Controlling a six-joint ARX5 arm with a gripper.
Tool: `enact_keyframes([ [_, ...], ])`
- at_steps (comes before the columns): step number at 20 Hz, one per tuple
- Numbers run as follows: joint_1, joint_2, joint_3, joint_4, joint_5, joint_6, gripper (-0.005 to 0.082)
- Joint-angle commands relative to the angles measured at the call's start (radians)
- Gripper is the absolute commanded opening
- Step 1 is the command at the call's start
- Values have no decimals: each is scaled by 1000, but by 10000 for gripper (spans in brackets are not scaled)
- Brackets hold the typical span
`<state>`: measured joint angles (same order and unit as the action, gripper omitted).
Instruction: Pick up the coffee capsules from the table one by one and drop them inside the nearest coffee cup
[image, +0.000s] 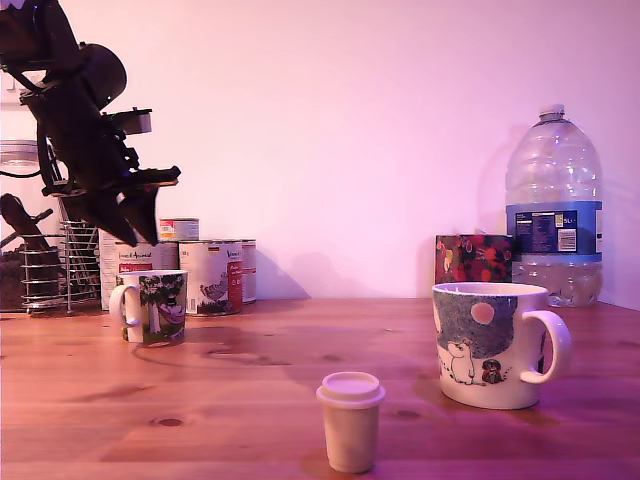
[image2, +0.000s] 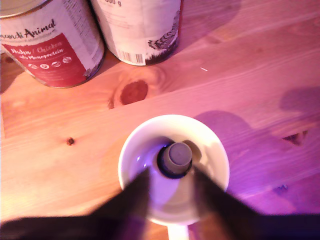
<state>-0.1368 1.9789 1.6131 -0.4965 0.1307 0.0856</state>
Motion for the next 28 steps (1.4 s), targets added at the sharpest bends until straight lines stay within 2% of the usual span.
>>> enact_keyframes([
  [1,-4,32,8,11,3,14,-11],
  [3,-6,31,-6,35,3,27,-11],
  [9,-32,-32,-139,198,8,27,-11],
  [18,-93,-183,-335,312,40,27,-11],
  [22,-153,-335,-458,312,73,20,-11],
  [23,-174,-382,-480,287,105,19,-11],
  [28,-220,-531,-543,179,177,11,-11],
])
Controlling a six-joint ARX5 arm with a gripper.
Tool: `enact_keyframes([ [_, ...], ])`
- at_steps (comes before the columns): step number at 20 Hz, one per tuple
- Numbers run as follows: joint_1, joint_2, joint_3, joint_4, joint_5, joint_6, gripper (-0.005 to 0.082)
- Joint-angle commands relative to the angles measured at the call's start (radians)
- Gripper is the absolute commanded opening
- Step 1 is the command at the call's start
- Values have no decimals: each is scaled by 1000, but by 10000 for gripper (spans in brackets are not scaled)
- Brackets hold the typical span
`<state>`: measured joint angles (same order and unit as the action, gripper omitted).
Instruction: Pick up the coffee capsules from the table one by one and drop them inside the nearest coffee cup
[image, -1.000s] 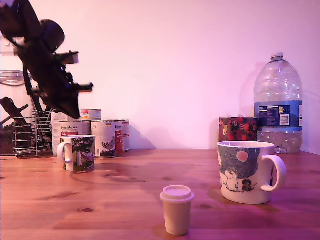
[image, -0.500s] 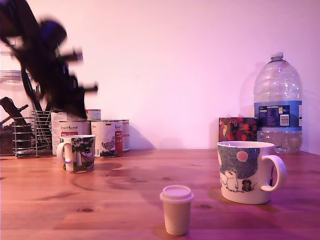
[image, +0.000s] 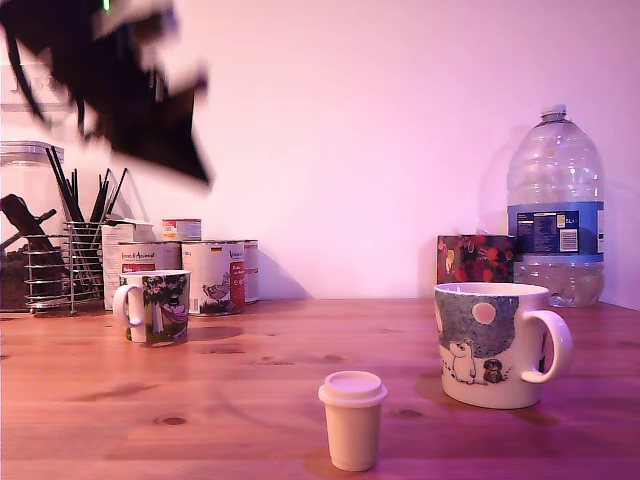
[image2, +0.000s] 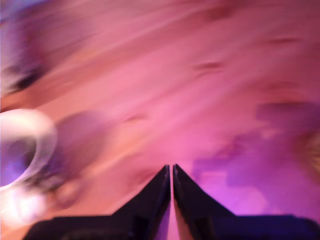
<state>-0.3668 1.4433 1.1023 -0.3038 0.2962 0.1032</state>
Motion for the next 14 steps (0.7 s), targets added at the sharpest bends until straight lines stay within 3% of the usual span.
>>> enact_keyframes([
  [1,4,-15,-45,-22,16,-6,-11],
  [7,-32,-149,-160,-31,48,-25,-11],
  [14,-90,-257,-283,-47,55,-82,-11],
])
